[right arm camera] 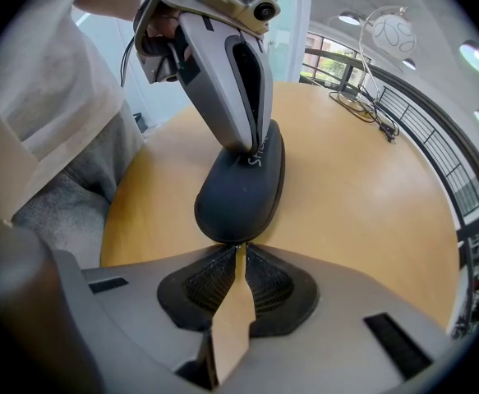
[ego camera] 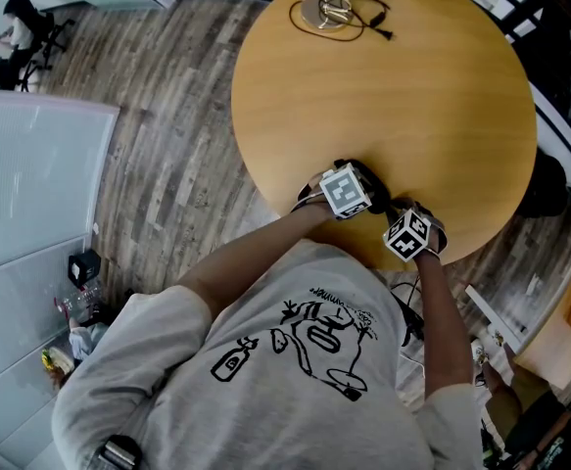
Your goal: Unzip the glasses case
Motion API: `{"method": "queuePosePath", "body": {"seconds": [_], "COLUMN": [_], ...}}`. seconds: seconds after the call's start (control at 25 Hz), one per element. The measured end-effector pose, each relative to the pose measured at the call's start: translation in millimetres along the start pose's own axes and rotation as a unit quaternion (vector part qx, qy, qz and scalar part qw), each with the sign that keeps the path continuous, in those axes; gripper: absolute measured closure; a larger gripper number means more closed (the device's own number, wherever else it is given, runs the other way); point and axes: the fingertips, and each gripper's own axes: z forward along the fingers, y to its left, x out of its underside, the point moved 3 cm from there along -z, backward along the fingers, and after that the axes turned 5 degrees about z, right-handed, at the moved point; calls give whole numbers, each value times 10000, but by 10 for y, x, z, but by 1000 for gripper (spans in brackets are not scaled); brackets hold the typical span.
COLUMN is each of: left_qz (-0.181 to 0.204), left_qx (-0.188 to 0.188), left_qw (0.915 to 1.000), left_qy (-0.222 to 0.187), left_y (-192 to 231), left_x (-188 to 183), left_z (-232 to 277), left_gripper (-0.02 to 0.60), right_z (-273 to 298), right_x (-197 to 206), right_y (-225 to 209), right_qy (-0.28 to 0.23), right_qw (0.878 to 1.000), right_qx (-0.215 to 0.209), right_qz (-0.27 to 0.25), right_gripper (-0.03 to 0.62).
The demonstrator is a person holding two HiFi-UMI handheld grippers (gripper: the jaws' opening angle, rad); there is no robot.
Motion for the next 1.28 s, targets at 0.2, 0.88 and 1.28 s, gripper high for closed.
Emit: {"method": "queuePosePath", "body": {"seconds": [0.2, 0.88, 1.28], "left_qz": [-4, -9, 92], "left_qx": [-13, 65, -48], "left_qw": [10000, 10000, 9999], "left_qy": [-4, 17, 96], "left_y": [13, 6, -47], "left_x": [7, 23, 94], "left_z": [2, -24, -62], "left_gripper": [575, 575, 574], "right_z": [12, 29, 11], "right_x": [-13, -61, -56], "right_y": [-54, -108, 61], "right_qy": [60, 147, 10], "right_qw": [9999, 9982, 9996], "right_qx": [57, 36, -81], "right_qz": [-147, -584, -255], "right_gripper": [545, 562, 568]}}
